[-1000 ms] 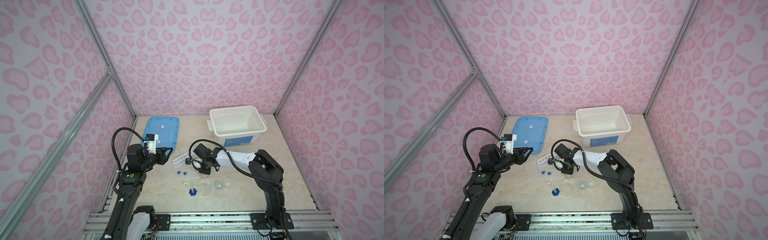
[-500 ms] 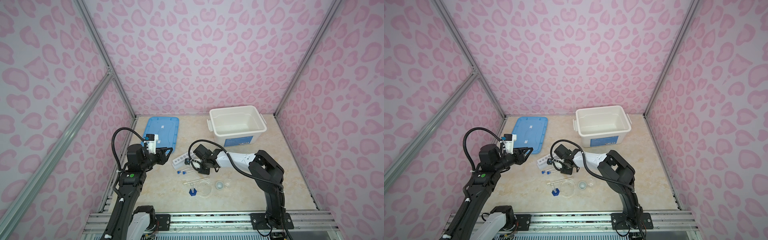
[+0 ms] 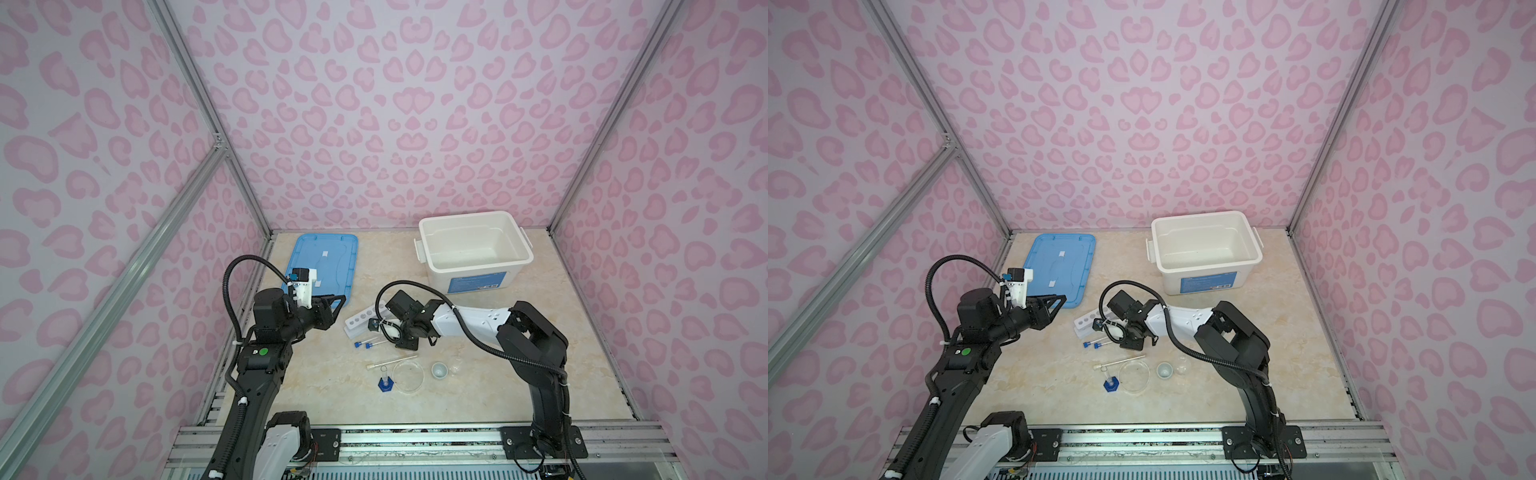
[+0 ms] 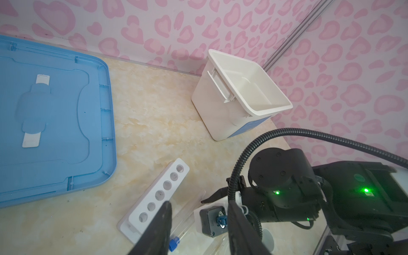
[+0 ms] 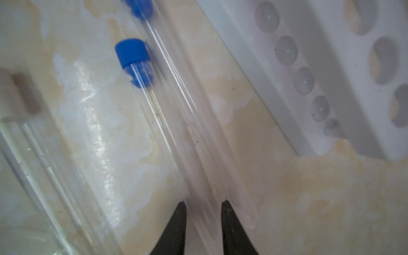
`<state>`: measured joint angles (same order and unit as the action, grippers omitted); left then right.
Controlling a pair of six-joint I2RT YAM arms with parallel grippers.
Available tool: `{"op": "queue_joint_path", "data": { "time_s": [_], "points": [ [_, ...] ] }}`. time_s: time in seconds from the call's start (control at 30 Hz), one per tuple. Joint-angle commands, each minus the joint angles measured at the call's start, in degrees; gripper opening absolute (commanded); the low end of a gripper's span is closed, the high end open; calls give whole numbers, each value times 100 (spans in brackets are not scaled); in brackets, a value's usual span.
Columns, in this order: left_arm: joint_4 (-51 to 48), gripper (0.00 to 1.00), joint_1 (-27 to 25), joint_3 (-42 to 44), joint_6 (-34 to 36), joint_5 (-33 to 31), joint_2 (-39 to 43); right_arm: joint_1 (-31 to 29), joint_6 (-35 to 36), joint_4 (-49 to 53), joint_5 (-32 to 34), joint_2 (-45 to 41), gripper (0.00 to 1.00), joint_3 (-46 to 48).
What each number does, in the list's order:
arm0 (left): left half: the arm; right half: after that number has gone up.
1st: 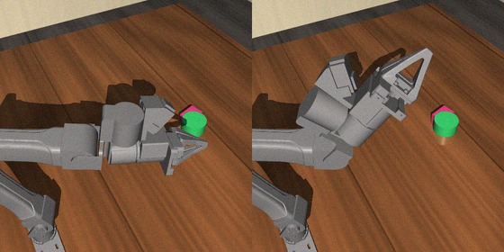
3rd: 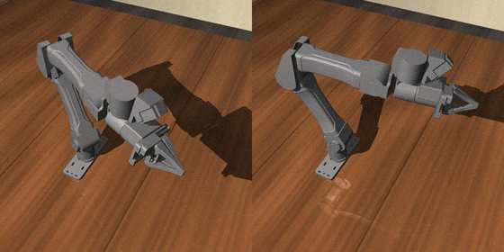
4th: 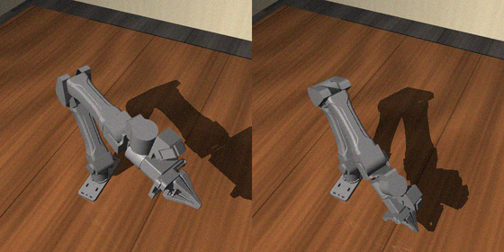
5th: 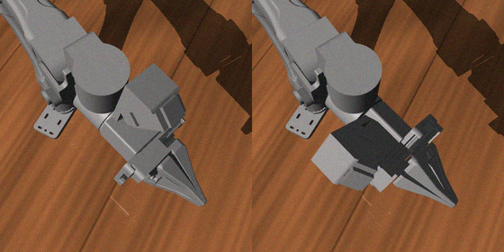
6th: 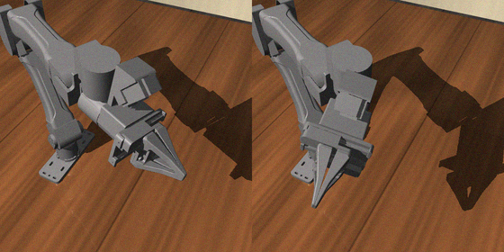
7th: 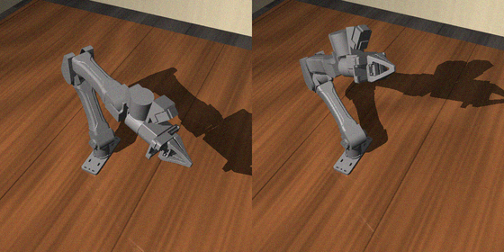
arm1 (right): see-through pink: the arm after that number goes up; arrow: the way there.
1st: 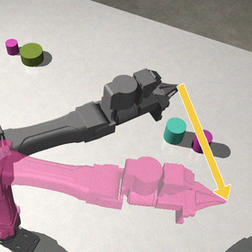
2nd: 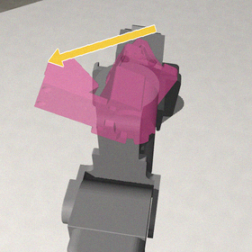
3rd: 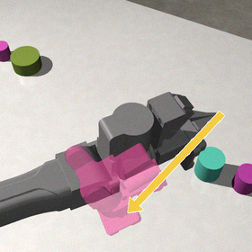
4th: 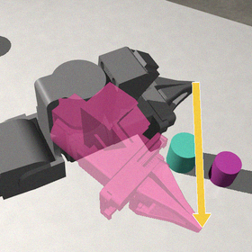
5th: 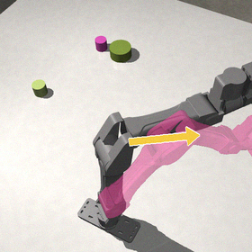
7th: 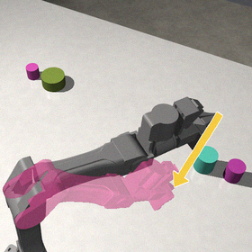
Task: Organize the chemistry lab equipment
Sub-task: 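Lower the right gripper onto a blue-capped test tube and close it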
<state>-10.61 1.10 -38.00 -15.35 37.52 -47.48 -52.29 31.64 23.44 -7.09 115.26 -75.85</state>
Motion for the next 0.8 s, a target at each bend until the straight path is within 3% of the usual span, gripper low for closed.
{"op": "queue_joint_path", "data": {
  "time_s": [0.0,0.77],
  "points": [
    [116,44,6,-41,54,80,46,-63,-35,554,-187,95,28,113],
    [28,44,4,-58,85,115,122,-198,-163,391,-135,-391,19,491]
  ]
}}
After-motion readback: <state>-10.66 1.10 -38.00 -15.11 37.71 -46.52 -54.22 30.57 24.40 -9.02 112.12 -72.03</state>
